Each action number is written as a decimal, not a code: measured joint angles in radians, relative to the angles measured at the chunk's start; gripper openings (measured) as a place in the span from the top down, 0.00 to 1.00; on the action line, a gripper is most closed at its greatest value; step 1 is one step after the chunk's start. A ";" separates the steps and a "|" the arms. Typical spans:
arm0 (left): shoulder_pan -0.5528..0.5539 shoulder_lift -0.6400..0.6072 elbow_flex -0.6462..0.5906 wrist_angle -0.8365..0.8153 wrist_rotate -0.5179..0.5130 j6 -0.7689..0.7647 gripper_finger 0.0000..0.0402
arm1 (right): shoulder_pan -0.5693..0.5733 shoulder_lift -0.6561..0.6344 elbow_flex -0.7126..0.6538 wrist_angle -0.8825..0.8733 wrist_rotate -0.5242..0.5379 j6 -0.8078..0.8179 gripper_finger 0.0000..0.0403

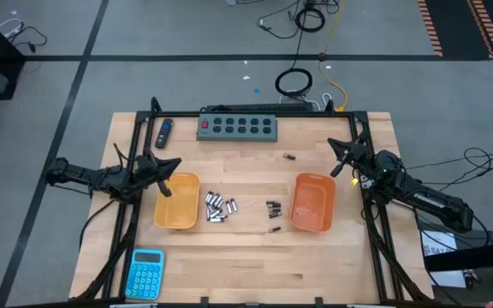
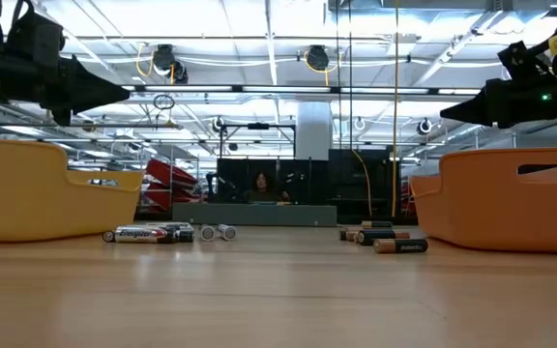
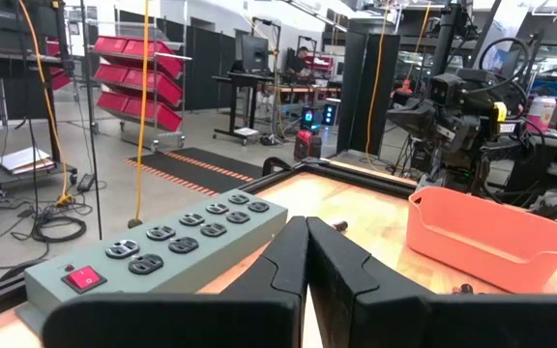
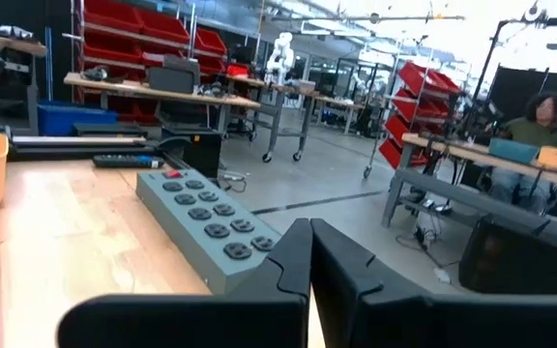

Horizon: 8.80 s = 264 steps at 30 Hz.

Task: Sort batteries
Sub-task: Put the silver battery into the yellow bin

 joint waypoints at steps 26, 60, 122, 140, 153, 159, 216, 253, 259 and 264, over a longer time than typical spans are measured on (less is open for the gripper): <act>0.000 0.000 0.000 0.000 0.000 0.000 0.96 | 0.000 0.000 0.000 0.004 0.025 0.040 1.00; 0.003 0.000 0.000 0.152 -0.177 -0.008 0.96 | 0.000 0.003 0.002 0.011 -0.076 0.345 1.00; 0.091 1.942 1.359 -0.805 0.585 -0.451 0.34 | 0.055 0.279 0.206 -0.068 -0.310 0.249 1.00; 0.091 1.979 1.357 -0.835 0.595 -0.317 0.30 | 0.055 0.450 0.275 -0.006 -0.314 0.200 1.00; 0.095 1.978 1.357 -0.840 0.565 -0.292 0.30 | 0.055 0.451 0.275 -0.017 -0.314 0.189 1.00; 0.074 1.976 1.357 -0.859 0.535 -0.081 0.30 | 0.055 0.452 0.275 -0.029 -0.314 0.178 1.00; 0.126 2.020 1.360 -0.863 0.640 0.676 0.41 | 0.055 0.452 0.275 -0.043 -0.314 0.178 1.00; 0.091 2.041 1.689 -1.313 0.616 0.229 0.89 | 0.055 0.453 0.275 -0.083 -0.315 0.174 1.00; 0.060 1.913 1.580 -1.323 0.682 -0.027 0.89 | 0.056 0.453 0.275 -0.107 -0.317 0.188 1.00; 0.031 1.673 1.357 -1.267 0.673 -0.280 0.89 | 0.067 0.454 0.274 -0.120 -0.319 0.197 1.00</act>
